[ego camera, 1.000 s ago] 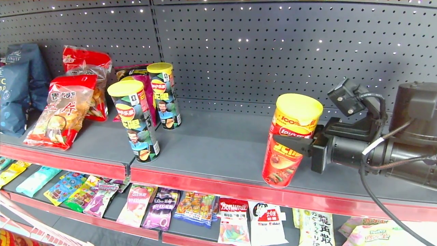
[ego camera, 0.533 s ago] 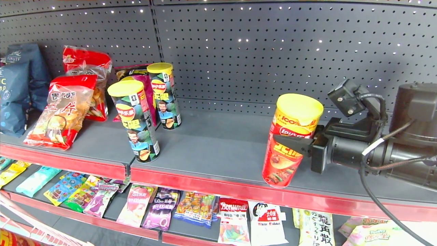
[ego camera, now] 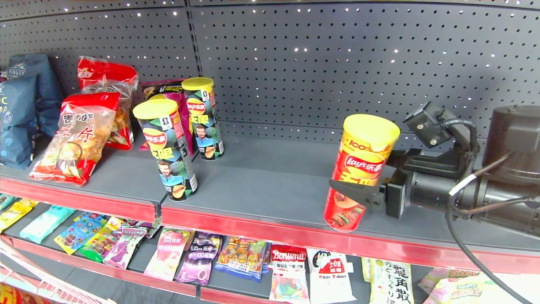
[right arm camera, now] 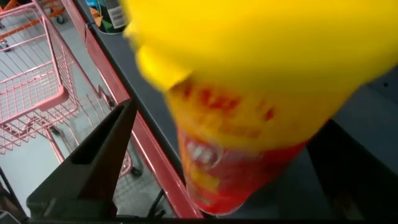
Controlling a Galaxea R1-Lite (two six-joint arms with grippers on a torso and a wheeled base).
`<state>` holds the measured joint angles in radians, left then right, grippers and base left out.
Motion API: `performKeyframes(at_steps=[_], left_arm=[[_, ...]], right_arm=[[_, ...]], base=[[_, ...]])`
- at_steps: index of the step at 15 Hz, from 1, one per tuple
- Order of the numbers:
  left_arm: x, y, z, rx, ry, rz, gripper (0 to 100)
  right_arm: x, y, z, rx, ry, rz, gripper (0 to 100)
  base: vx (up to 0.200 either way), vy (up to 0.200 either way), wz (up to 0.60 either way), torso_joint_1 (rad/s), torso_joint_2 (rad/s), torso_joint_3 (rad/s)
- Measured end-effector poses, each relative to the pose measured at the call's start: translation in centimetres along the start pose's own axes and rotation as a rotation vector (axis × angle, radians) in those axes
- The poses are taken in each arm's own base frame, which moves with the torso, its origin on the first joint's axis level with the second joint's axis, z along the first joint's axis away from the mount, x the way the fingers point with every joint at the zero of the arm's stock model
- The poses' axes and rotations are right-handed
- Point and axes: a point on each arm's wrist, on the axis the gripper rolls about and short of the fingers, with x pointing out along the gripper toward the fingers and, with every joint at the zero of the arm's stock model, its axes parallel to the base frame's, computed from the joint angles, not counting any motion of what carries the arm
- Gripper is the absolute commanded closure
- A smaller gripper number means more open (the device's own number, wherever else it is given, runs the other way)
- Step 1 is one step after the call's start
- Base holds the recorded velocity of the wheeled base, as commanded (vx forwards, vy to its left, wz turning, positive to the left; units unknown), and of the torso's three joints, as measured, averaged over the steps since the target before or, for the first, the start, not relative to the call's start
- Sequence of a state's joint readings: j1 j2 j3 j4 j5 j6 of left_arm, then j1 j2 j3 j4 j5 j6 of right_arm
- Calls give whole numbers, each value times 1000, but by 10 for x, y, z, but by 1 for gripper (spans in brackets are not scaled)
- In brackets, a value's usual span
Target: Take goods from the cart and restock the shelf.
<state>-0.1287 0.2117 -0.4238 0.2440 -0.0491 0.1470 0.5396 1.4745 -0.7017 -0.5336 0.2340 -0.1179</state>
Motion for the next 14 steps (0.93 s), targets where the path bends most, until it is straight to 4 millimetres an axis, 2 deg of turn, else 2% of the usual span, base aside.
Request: performKeyframes(at_steps=[3, 7, 10, 12, 14], left_arm=[[0, 0, 1, 0, -1, 0, 100], [0, 0, 1, 0, 0, -3, 100], [1, 0, 1, 0, 2, -3, 100], [1, 1, 3, 1, -3, 0, 100], [0, 1, 7, 1, -13, 7, 100]], right_arm=[[-15, 4, -8, 5, 11, -4, 0], [-50, 12, -25, 9, 19, -22, 0], [-84, 6, -35, 6, -7, -126, 0], [-113, 2, -45, 13, 25, -234, 0], [-146, 10, -56, 45, 87, -309, 0]], base=[[0, 0, 0, 0, 0, 0], [0, 0, 0, 0, 0, 0], [0, 0, 0, 0, 0, 0], [0, 0, 0, 0, 0, 0], [0, 0, 0, 0, 0, 0]])
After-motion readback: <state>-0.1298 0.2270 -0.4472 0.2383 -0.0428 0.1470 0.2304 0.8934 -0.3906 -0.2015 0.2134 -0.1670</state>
